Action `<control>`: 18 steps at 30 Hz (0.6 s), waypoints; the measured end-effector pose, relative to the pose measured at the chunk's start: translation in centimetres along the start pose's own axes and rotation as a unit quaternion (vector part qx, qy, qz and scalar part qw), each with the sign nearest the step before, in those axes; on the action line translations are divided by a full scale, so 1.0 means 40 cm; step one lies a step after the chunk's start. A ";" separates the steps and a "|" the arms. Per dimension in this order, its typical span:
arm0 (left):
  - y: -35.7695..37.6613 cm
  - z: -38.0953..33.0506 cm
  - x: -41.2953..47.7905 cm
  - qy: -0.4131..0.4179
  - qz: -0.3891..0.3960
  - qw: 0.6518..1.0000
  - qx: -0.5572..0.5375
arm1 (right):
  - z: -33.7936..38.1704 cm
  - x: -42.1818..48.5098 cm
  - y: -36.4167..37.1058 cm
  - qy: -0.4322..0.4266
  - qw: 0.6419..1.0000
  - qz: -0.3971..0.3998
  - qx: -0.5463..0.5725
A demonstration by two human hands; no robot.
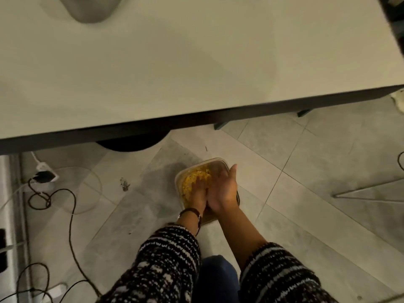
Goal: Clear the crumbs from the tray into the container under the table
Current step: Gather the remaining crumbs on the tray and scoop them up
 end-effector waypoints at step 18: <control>-0.258 -0.153 -1.169 0.158 0.133 0.978 -0.030 | 0.590 -0.906 0.306 -0.100 0.959 0.194 -0.179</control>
Point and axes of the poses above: each hand's wrist, its own x-axis towards the middle knuckle, its own y-axis out of the palm, z = x × y, the point moved 6 cm from there along x, towards the middle knuckle, and after that the axes turned 13 degrees about -y, right-handed, at the moved point
